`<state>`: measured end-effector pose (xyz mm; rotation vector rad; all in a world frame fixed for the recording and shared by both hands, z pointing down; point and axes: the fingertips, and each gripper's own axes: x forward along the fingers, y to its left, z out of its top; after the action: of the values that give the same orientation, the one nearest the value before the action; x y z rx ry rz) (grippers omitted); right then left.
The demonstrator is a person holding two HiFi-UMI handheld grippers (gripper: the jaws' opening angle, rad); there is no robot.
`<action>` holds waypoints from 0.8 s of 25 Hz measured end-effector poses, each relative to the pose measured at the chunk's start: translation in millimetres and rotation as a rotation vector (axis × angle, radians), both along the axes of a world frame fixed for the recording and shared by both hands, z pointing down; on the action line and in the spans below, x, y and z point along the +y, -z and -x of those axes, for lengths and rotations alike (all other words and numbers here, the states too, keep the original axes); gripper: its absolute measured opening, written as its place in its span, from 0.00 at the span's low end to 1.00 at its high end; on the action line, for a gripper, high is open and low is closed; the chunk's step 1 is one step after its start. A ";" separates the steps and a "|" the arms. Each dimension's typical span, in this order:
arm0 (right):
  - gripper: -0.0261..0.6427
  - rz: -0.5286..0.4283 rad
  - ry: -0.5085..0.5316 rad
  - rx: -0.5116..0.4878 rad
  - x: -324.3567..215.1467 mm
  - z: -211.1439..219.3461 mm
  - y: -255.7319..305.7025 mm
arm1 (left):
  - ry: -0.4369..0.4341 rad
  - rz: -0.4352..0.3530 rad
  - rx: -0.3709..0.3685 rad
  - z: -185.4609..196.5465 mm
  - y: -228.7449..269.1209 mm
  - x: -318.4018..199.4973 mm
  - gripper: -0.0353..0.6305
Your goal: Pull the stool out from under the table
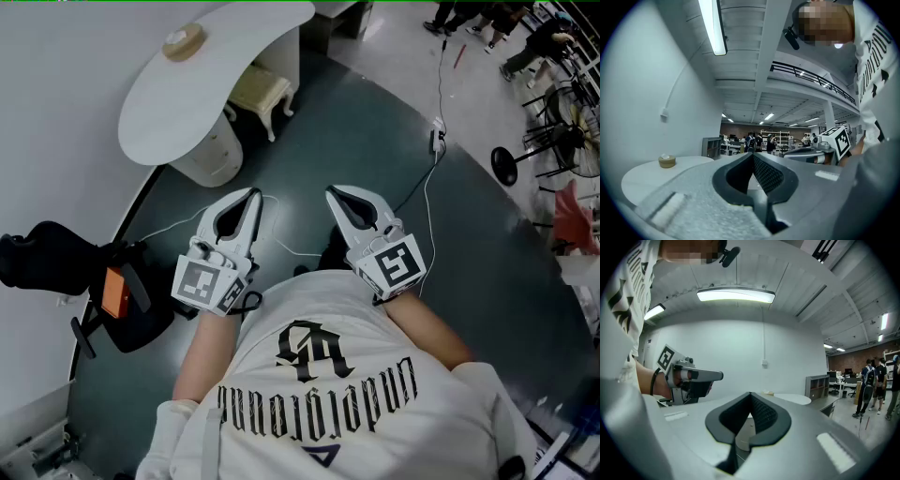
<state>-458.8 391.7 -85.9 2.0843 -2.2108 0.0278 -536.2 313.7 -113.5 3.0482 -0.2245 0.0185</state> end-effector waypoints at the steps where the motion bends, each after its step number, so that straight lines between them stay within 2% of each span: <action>1: 0.04 -0.001 0.002 0.001 -1.3 -0.2 1.1 | 0.002 0.001 0.000 0.2 0.5 -0.8 0.06; 11: 0.04 -0.002 0.005 -0.005 -11.9 -10.8 -2.4 | 0.037 0.018 -0.005 -1.6 -6.3 -16.0 0.06; 20: 0.04 0.002 0.061 -0.016 -31.8 -44.2 -11.6 | 0.068 0.012 -0.019 -41.6 -8.2 -33.2 0.06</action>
<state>-414.7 360.0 -74.3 2.0211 -2.2813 0.0413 -494.6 280.5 -105.3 3.0279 -0.3274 0.0436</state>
